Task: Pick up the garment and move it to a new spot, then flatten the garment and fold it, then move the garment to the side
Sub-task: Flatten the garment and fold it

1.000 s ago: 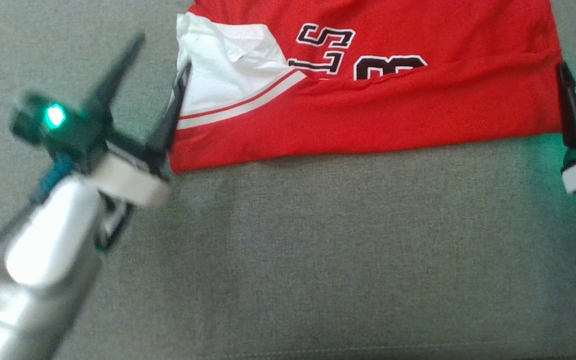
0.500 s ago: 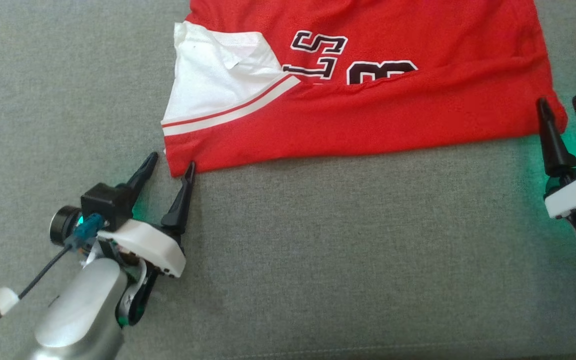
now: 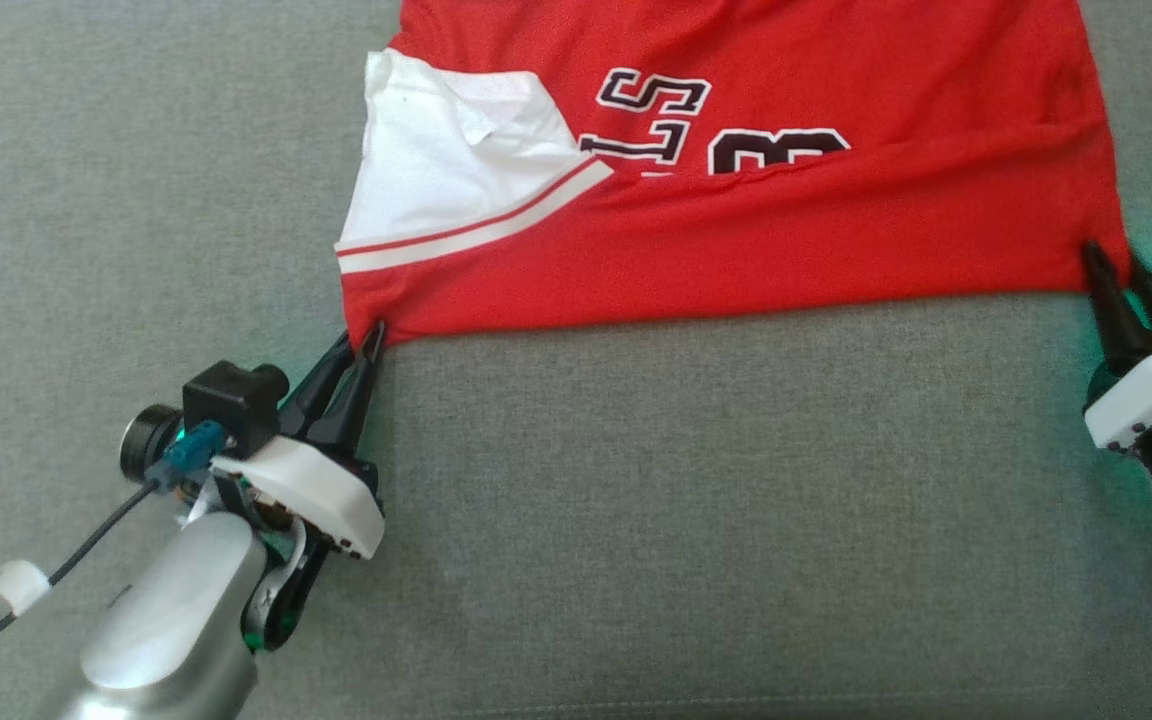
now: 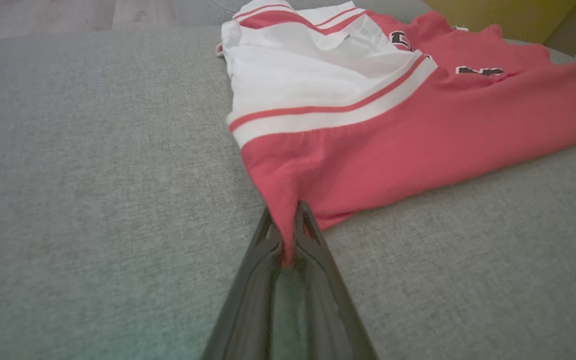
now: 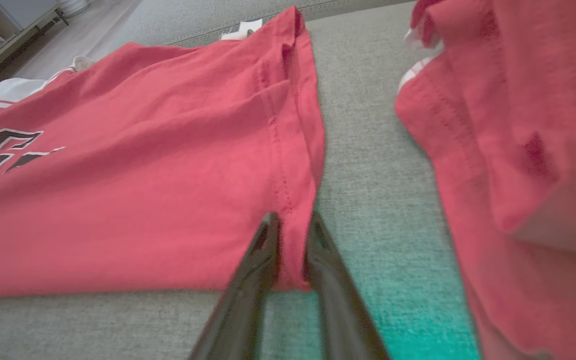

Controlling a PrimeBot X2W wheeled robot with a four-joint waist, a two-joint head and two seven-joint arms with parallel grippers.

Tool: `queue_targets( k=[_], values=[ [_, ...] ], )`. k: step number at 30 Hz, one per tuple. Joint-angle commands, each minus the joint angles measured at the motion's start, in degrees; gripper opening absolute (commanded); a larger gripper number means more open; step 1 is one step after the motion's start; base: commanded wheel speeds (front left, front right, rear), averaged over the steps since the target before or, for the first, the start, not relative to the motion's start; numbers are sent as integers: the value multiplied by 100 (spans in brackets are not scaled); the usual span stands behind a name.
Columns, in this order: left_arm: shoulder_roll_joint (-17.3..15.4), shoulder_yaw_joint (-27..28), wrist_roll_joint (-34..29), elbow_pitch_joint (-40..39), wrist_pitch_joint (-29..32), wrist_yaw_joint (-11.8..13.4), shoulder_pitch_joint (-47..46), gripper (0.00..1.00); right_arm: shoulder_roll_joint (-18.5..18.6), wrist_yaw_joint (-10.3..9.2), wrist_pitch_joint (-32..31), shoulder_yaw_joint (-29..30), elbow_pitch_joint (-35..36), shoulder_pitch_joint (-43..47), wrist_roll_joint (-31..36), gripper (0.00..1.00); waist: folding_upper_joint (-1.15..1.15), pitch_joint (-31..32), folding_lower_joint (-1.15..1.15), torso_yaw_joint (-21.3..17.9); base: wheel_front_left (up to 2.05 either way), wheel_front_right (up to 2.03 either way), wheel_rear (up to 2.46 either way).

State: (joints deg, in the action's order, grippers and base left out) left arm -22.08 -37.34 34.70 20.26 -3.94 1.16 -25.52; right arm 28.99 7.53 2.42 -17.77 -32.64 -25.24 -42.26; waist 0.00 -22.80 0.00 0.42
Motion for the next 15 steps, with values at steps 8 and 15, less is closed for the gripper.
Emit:
queue_targets(
  k=[8, 15],
  values=[
    [-273, 77, -5, -409, -68, 170, 528, 0, 378, -4, 194, 46, 313, 670, 66, 0, 0, 379, 0, 83, 0, 0, 0],
    [-436, -70, 41, -1131, -10, 519, 1484, 0, 679, -4, 295, 147, 819, 1721, 9, 0, 0, 769, 0, 189, 0, 0, 0]
  ],
)
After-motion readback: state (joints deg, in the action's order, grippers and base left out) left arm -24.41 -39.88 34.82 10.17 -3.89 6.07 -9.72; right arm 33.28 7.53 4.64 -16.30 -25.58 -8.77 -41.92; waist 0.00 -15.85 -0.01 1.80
